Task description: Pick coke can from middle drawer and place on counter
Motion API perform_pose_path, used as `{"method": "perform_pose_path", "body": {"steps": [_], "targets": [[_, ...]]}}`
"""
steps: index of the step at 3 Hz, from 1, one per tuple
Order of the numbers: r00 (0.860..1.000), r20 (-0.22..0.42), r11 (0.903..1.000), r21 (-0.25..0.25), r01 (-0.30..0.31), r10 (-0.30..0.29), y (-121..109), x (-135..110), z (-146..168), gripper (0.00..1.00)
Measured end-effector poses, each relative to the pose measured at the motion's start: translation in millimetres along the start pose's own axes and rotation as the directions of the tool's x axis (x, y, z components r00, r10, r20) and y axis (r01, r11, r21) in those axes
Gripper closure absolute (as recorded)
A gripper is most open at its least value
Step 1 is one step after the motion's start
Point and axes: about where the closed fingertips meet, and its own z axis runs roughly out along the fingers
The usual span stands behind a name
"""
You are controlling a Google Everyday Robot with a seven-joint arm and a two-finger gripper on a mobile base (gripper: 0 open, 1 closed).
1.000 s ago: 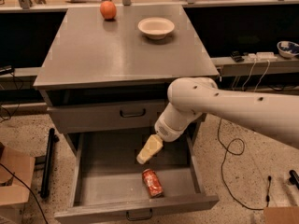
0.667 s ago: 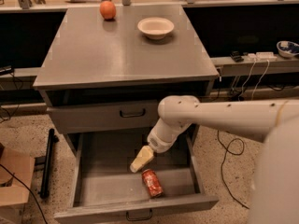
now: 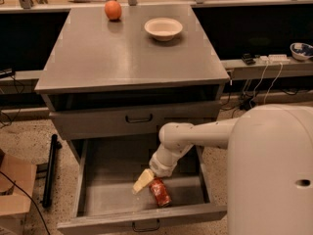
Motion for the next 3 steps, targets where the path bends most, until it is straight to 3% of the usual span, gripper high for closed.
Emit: {"method": "perform_pose_path", "body": {"steps": [1, 2, 3], "targets": [[0.996, -0.040, 0.9965, 0.003, -0.084, 0.084, -18.2, 23.5, 30.5, 0.00], [0.982, -0.072, 0.9847, 0.030, -0.171, 0.173, -36.1, 49.0, 49.4, 0.01], [0.976, -0.085, 0.9799, 0.021, -0.199, 0.200, -33.3, 51.5, 57.4, 0.22]]}}
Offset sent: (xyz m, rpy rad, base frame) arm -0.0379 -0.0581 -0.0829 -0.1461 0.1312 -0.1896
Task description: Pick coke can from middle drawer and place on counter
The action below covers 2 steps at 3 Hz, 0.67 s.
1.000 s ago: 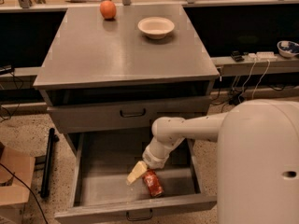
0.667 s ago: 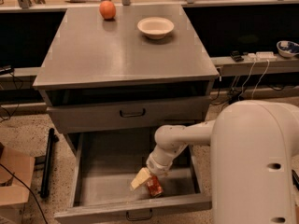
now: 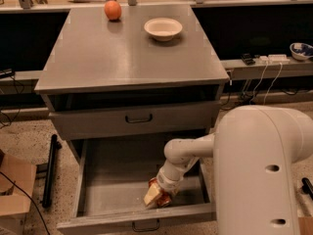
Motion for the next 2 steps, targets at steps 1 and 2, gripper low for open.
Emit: {"method": "perform_pose_path", "body": {"steps": [1, 2], "targets": [[1.000, -0.002, 0.9992, -0.040, 0.001, -0.001, 16.3, -8.3, 10.6, 0.45], [1.000, -0.002, 0.9975, -0.068, 0.016, -0.016, 31.7, -22.0, 16.3, 0.69]]}}
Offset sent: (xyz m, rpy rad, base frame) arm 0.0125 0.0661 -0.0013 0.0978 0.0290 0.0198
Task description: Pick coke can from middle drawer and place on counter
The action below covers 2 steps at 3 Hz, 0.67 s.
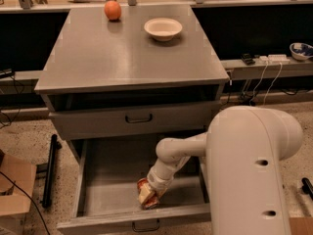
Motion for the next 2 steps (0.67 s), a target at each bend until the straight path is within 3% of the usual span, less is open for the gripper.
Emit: {"method": "perform_pose_path", "body": {"steps": [1, 2], "targets": [[0.999, 0.039, 0.9997, -0.016, 0.016, -0.015, 9.7, -11.3, -14.6, 0.98], [0.988, 0.140, 0.9979, 0.003, 0.065, -0.065, 20.1, -1.1, -73.8, 1.00]]}}
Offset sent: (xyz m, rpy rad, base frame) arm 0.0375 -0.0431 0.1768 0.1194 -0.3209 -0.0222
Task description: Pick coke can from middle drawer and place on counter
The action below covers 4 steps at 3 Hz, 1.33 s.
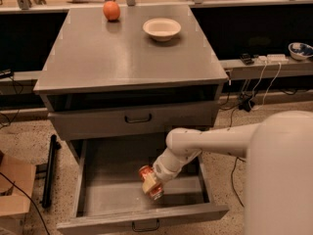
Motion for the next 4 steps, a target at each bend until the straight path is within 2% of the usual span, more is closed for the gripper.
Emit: {"method": "perform_pose_path", "body": {"steps": [1, 2, 3, 4], "targets": [[0.969, 0.182, 0.9850, 0.062, 0.161, -0.170, 34.9, 14.7, -100.1, 1.00], [0.885, 0.336, 0.9372, 0.246, 0.247, -0.321, 52.2, 27.9, -240.7, 1.00], [0.825, 0.361, 0.8677, 0.413, 0.277, -0.435, 45.2, 11.4, -343.2, 1.00], [0.796, 0.308, 0.7907, 0.525, 0.315, -0.521, 25.2, -22.3, -406.8, 1.00]]}}
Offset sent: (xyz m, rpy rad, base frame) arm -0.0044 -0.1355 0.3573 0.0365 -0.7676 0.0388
